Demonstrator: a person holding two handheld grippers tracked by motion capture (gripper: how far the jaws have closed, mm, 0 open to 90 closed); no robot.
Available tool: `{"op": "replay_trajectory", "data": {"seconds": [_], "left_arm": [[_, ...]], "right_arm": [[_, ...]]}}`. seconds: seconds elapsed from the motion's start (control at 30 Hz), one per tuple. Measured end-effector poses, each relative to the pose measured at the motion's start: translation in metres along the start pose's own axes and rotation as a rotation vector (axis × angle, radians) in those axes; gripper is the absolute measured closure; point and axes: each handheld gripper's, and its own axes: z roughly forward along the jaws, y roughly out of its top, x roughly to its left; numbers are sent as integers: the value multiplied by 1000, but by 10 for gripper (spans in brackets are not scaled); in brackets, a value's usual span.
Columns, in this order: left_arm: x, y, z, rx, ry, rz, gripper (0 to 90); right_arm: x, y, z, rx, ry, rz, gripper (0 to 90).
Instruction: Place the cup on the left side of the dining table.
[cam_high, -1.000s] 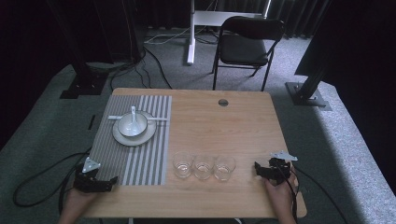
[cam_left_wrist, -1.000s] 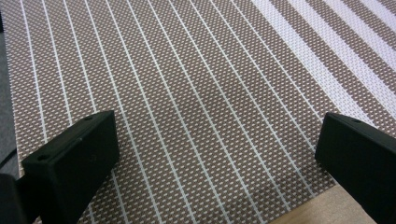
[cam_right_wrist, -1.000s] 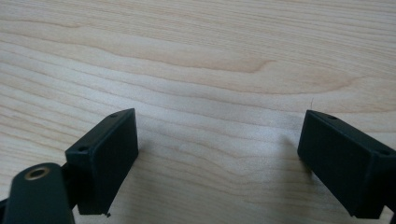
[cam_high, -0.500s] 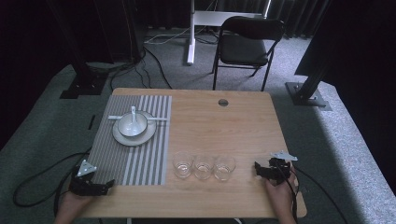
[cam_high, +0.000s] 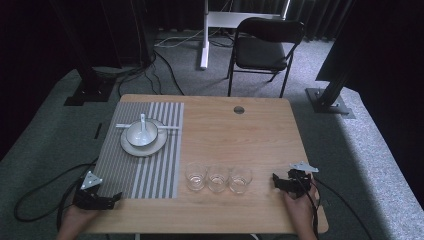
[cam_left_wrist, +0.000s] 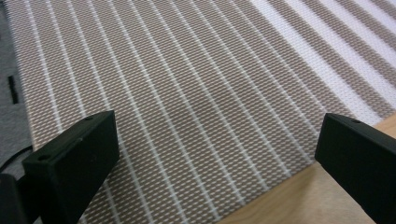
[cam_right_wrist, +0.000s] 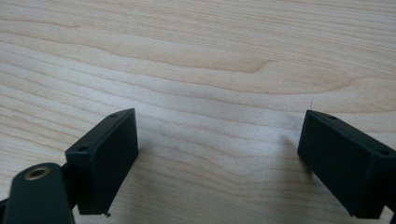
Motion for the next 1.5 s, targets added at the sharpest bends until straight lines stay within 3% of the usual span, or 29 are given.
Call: {"op": "replay_trajectory", "data": {"seconds": [0.17,0.4,0.7,0.83,1.23,1.5], "left_arm": [[-3,3,-2,-9,-2,9,3],[-5,6,-4,-23,-46,2,3],[-17,15,-3,-29,-61,38,3],[-21,20,-4,-33,-91,42,3],[-29,28,-3,-61,-119,60,3],[-39,35,1,-66,-144,96,3]], "right_arm": [[0,0,0,0,0,0,118],[0,0,0,0,0,0,118],[0,0,0,0,0,0,118],[0,0,0,0,0,0,118],[0,0,0,0,0,0,118],[0,0,0,0,0,0,118]]}}
